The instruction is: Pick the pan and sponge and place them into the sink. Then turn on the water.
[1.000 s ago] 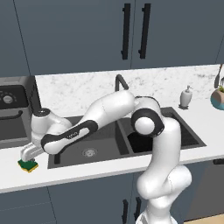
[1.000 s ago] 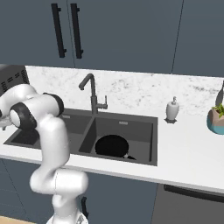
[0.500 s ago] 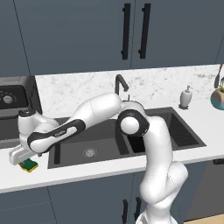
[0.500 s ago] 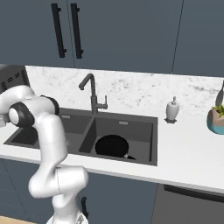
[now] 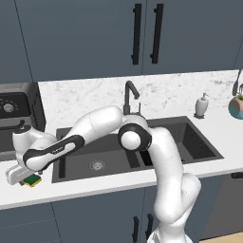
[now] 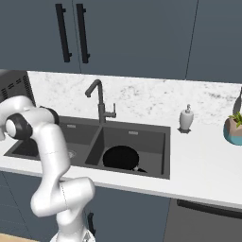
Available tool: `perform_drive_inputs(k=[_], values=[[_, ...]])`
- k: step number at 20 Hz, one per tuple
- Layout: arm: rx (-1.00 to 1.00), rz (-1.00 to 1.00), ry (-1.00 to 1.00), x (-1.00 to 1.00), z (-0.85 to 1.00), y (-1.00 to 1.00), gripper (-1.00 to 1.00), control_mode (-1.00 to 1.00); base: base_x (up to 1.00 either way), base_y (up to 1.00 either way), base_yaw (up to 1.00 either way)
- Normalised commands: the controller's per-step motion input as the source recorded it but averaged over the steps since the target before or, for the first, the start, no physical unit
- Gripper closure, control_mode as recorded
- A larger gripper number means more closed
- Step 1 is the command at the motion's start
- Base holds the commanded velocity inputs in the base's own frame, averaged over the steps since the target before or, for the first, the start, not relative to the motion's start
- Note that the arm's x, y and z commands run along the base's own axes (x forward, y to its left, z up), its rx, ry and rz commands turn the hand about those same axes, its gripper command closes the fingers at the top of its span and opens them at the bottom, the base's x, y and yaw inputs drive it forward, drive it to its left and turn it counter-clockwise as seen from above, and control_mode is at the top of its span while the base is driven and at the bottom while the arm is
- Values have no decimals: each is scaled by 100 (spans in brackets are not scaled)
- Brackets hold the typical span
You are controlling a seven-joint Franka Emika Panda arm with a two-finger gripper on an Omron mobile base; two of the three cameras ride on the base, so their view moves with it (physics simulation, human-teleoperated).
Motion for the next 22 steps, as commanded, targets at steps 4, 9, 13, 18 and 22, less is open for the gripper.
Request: perform_drive_inputs(k=[4,9,13,18,22], values=[[0,0,0,4,-22,0,-100,-100,0,0,0],[0,0,0,11,-29,0,-100,-100,0,0,0],[0,0,0,6,-30,0,-100,-100,0,0,0],[0,1,0,0,-36,0,-100,-100,0,0,0],[0,0,0,0,-26,1,100,-100,0,0,0]])
